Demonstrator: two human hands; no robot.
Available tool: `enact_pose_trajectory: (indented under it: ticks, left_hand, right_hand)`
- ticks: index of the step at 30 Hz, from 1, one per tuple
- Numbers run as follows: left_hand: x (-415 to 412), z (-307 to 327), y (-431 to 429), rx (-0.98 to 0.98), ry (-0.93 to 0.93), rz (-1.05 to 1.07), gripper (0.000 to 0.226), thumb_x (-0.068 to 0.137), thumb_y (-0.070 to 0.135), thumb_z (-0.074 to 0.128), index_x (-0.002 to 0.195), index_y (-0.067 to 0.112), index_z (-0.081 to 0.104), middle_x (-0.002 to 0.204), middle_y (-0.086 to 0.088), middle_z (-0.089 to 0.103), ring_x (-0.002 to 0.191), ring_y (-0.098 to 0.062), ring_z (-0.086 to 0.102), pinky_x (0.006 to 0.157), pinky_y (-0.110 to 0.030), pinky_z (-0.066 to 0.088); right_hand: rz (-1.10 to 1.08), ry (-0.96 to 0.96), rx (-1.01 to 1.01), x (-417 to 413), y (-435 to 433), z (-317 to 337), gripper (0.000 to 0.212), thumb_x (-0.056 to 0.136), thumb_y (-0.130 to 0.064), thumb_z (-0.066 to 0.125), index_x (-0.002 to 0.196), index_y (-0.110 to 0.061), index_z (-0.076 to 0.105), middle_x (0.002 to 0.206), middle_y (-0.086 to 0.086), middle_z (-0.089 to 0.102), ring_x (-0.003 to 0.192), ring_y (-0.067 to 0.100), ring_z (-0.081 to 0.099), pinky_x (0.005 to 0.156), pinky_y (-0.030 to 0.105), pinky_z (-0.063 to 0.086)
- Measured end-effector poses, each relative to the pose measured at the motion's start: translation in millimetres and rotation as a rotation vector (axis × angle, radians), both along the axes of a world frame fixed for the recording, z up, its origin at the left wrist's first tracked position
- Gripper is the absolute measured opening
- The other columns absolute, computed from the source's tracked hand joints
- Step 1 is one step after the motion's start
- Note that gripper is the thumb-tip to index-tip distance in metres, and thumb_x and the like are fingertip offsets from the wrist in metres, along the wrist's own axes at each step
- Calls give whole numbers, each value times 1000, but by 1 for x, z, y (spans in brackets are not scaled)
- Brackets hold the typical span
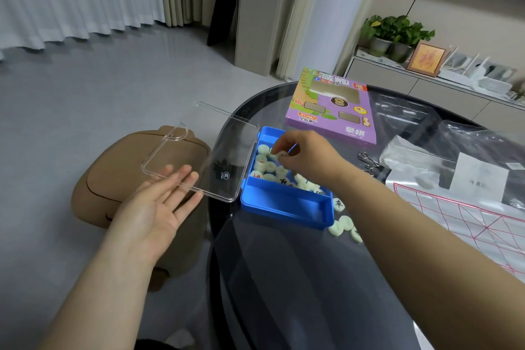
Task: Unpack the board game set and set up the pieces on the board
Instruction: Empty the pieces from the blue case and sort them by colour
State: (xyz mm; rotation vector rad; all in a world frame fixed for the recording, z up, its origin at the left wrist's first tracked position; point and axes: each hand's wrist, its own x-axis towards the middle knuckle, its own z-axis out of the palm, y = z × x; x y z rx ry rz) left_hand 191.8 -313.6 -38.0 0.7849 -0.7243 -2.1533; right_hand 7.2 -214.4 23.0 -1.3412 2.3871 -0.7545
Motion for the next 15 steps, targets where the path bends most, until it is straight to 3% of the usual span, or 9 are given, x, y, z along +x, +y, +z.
enact_pose_trajectory:
  ticks: [5,11,15]
  left_hand:
    - [-2,4,6,-93,-16,15,23,90,-1,43,79,17,51,66,3,71,68,-8,70,54,-24,57]
    - [-4,10,15,-203,-6,56,22,89,0,45,83,19,52,67,6,71,68,-5,69,56,-20,55]
    - [-5,11,17,-215,-10,79,20,88,1,46,83,19,53,64,8,70,66,-3,68,55,-18,55]
  right_hand:
    - [-38,-84,34,-10,56,18,16,84,-6,60,81,-20,53,71,-5,54,60,14,55,54,17,48]
    - [-97,-46,271,-17,108,10,27,82,-7,64,64,-25,53,56,-10,56,37,-6,50,46,8,43]
    - [-148,-78,284,-21,116,3,9,82,-12,64,77,-17,60,59,-10,56,39,-5,52,43,4,40]
